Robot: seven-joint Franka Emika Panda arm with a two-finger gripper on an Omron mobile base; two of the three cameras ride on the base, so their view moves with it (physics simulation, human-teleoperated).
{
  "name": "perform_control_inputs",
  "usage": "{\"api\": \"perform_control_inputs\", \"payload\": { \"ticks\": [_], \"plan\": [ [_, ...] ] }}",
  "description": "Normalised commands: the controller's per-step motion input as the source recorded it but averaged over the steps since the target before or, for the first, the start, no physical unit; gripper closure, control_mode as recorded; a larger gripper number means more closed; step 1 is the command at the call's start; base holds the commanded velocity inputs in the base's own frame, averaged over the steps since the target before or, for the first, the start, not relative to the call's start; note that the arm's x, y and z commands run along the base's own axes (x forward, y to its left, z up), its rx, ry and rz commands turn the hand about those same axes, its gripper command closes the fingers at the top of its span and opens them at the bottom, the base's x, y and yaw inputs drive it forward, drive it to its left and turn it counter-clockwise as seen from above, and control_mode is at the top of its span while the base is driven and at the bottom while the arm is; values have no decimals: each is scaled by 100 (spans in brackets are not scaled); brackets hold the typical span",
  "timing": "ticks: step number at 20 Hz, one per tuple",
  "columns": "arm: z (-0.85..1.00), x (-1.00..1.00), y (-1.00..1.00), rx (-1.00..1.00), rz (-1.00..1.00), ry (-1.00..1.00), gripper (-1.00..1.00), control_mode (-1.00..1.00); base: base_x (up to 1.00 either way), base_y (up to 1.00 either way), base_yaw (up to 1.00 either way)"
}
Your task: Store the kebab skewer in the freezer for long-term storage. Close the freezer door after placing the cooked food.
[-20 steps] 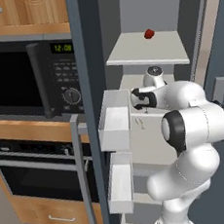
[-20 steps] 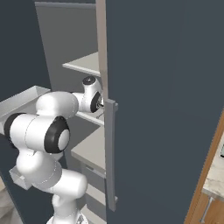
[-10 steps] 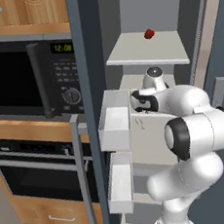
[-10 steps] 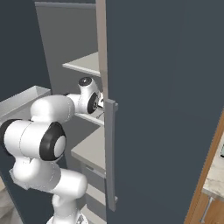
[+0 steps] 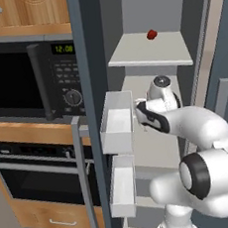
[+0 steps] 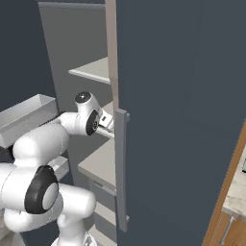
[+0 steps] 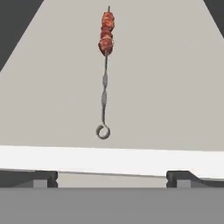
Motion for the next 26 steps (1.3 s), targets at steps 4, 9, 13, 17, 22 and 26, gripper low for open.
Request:
{"api": "perform_control_inputs", "payload": {
  "ticks": [4,9,13,17,22,26],
  "plan": [
    [26,-93,3,0,2,3,-100,-100,0,0,0],
    [49,-90,15,0,12,18,-100,-100,0,0,0],
    [67,-88,0,0,17,25,-100,-100,0,0,0],
    [55,-84,1,0,17,28,-100,-100,0,0,0],
    [12,-100,-17,0,5,9,-100,-100,0,0,0],
    [10,-85,-58,0,0,0,-100,-100,0,0,0]
  ]
}}
